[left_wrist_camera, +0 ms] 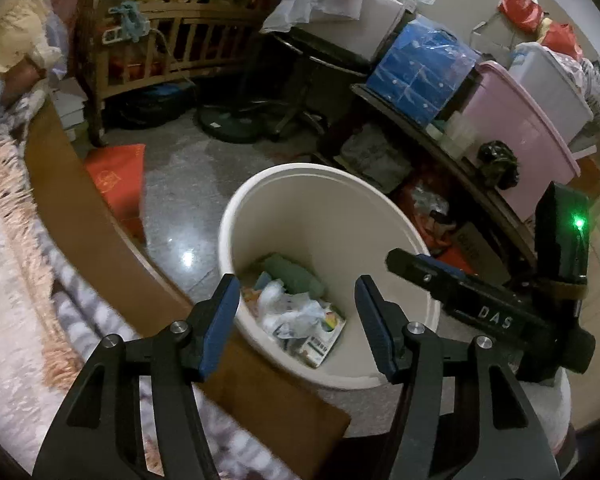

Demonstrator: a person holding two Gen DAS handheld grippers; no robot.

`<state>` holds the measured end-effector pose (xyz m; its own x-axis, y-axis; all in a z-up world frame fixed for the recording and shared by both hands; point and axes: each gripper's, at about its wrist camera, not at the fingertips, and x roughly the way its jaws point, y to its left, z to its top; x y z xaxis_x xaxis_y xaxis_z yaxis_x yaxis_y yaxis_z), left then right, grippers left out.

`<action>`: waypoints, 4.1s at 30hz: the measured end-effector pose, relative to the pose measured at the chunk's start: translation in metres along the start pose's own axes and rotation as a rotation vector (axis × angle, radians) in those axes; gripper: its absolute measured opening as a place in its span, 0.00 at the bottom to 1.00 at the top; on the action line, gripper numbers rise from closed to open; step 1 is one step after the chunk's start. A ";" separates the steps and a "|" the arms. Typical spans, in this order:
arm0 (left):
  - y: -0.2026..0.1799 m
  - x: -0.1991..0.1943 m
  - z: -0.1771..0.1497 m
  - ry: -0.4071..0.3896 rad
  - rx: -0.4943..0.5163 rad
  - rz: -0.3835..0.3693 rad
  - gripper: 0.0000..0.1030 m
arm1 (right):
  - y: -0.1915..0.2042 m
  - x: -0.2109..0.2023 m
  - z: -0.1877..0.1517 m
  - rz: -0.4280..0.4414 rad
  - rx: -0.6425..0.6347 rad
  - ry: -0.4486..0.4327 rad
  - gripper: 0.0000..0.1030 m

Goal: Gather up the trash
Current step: 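Move both open tools back over the bed, then grasp the green-white milk carton with the left tool while the right tool grasps the green-striped tissue pack, then carry the milk carton and tissue pack over the white bucket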

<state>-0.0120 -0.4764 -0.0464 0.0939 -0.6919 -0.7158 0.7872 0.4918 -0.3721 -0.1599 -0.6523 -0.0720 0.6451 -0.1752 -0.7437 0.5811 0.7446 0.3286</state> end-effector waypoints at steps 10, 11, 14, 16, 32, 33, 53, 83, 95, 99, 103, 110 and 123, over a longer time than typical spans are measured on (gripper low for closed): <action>0.043 -0.051 -0.018 -0.055 -0.041 0.187 0.57 | 0.036 0.007 -0.011 0.074 -0.075 0.043 0.54; 0.049 -0.056 -0.021 -0.059 -0.045 0.205 0.57 | 0.044 0.007 -0.013 0.084 -0.091 0.046 0.54; 0.066 -0.072 -0.030 -0.074 -0.057 0.268 0.57 | 0.066 0.008 -0.021 0.109 -0.132 0.056 0.55; 0.079 -0.084 -0.038 -0.083 -0.075 0.310 0.57 | 0.084 0.012 -0.027 0.122 -0.167 0.068 0.57; 0.215 -0.203 -0.113 -0.104 -0.268 0.538 0.57 | 0.253 0.049 -0.103 0.408 -0.462 0.278 0.62; 0.228 -0.213 -0.119 -0.104 -0.289 0.557 0.57 | 0.264 0.051 -0.108 0.425 -0.485 0.290 0.64; 0.392 -0.241 -0.132 -0.037 -0.377 0.729 0.64 | 0.447 0.129 -0.183 0.431 -0.761 0.379 0.76; 0.256 -0.235 -0.131 -0.125 -0.306 0.598 0.52 | 0.349 0.045 -0.141 0.442 -0.722 0.197 0.38; 0.162 -0.190 -0.102 -0.130 -0.150 0.524 0.52 | 0.255 0.003 -0.104 0.360 -0.599 0.117 0.38; 0.139 -0.173 -0.089 -0.125 -0.110 0.490 0.52 | 0.223 0.000 -0.090 0.324 -0.539 0.096 0.38; 0.115 -0.155 -0.076 -0.120 -0.063 0.460 0.52 | 0.194 -0.003 -0.077 0.287 -0.481 0.081 0.38; 0.080 -0.125 -0.056 -0.109 0.010 0.420 0.52 | 0.142 -0.008 -0.056 0.219 -0.385 0.051 0.38; 0.037 -0.080 -0.030 -0.084 0.096 0.384 0.52 | 0.073 -0.016 -0.032 0.130 -0.258 0.016 0.39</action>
<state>-0.0091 -0.3868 -0.0204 0.4385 -0.5102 -0.7399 0.7382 0.6740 -0.0273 -0.1433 -0.5744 -0.0545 0.6971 -0.0589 -0.7145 0.3470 0.8998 0.2644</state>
